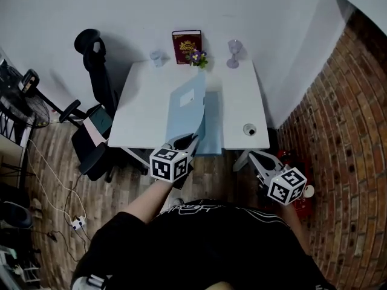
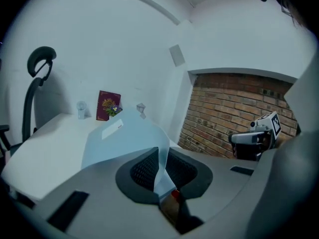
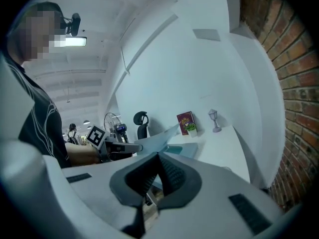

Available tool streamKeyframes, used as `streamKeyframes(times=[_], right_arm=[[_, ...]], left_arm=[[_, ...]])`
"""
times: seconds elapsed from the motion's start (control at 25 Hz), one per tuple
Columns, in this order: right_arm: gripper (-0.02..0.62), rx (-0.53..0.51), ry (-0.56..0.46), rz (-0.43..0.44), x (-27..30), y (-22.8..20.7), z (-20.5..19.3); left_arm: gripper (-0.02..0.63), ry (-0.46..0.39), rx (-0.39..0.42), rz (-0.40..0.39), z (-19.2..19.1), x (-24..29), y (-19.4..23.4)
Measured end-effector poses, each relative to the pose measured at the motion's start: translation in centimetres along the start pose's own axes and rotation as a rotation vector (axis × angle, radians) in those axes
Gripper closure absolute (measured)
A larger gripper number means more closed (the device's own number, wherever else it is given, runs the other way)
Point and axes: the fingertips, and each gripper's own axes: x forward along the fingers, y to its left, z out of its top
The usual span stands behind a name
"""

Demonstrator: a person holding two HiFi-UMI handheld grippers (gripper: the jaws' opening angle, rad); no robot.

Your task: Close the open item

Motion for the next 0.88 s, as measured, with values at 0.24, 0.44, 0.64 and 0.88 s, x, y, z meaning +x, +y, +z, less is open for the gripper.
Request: streamKeyframes(times=[0.24,0.44,0.64,0.88], right_arm=[[0.592,0.007,-0.004,-0.042,-2.6,-1.9,0.1],[0.592,0.013,-0.003,-0.076,-4.4,-2.7,-0.3],[0.592,0.035,-0.006,-0.106,-6.0,-3.5,-0.9],[0.592,0.055,0.018,-0.112,-6.9,-3.7,-2.3]], left_arm=[[0.541,0.102,0.021,-0.010,-3.8,4.5,-1.7],[0.535,0.187,0.023,0.000,-7.3,6.9,-1.9],[0.523,0.264,0.061,0.012,-9.8,8.2,-2.0],[0.510,0.320,0.120,-0.009,-10.7,9.1,-2.7]])
